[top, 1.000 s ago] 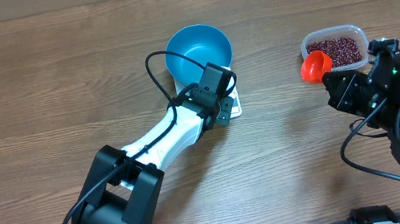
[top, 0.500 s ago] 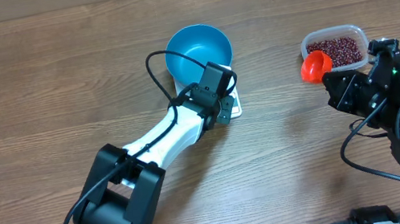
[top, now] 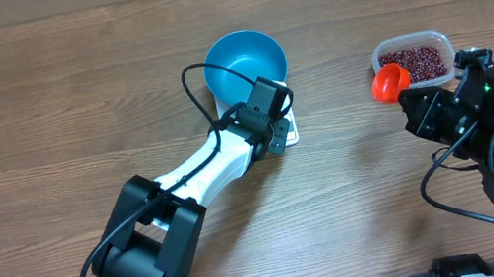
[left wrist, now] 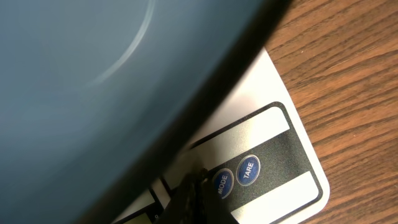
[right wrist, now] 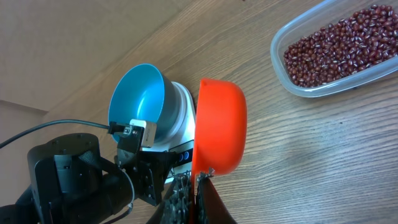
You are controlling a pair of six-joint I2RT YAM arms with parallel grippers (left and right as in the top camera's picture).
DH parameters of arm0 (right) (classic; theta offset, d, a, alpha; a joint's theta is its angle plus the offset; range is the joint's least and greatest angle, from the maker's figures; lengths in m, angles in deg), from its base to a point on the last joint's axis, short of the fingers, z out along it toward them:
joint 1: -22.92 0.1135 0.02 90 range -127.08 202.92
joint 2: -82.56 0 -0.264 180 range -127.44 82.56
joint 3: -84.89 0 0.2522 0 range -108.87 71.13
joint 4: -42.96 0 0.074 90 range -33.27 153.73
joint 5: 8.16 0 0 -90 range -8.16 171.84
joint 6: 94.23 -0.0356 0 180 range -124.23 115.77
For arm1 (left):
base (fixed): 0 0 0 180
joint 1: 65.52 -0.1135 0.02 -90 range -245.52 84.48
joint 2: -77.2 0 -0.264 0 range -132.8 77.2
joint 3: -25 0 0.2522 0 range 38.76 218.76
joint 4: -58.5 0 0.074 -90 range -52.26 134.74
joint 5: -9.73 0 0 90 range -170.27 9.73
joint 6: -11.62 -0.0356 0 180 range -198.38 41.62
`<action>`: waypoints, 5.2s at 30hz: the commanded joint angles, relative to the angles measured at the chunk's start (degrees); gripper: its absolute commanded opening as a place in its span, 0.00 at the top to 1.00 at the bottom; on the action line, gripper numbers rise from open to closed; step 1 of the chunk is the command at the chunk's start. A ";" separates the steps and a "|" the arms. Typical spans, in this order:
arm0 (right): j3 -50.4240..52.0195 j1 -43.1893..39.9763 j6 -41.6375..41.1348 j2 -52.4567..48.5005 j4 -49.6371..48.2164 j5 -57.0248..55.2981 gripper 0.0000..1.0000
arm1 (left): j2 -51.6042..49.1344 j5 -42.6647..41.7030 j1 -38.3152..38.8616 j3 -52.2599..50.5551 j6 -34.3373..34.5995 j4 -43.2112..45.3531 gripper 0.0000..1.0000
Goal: Scoop item into bowl and weigh 150g on scale
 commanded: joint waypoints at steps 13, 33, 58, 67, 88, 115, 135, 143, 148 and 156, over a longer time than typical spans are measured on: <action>-1.01 -0.26 0.48 0.22 1.31 -0.94 0.96 | 16.39 -9.27 0.13 2.82 -1.25 -6.08 0.96; -1.01 -0.26 1.75 0.35 4.22 -0.20 0.96 | 44.92 -8.11 -1.11 2.82 -1.29 -21.79 0.96; -1.01 -0.28 3.23 0.33 7.17 -0.63 0.96 | 43.85 3.61 -2.91 -6.45 -3.82 -25.66 0.96; -1.01 -0.26 3.19 -0.11 1.90 -3.39 0.96 | 35.80 2.84 -4.61 -9.22 -7.93 -19.54 0.96; -1.01 -0.28 3.06 -6.34 0.63 -3.98 0.96 | 28.11 -1.29 -4.61 -9.22 -7.67 -18.05 0.96; -1.01 -0.26 3.21 -6.34 0.57 -3.96 0.96 | 56.17 -9.79 -12.66 -22.34 -2.27 -14.60 0.96; -1.01 -0.26 3.02 -6.56 1.01 -3.96 0.96 | 50.34 -10.40 -12.61 -42.45 -14.84 11.63 0.96; -1.01 -0.26 3.04 -6.56 0.92 -3.98 0.96 | 46.16 -10.47 -12.61 -42.42 -16.26 15.41 0.96; -1.01 -0.26 3.04 -6.56 0.87 -4.00 0.96 | 46.01 -10.47 -12.61 -42.42 -16.26 17.27 0.96; -1.01 -0.26 3.04 -6.56 0.70 -4.00 0.96 | 46.01 -13.40 -12.61 -42.42 -18.86 17.62 0.96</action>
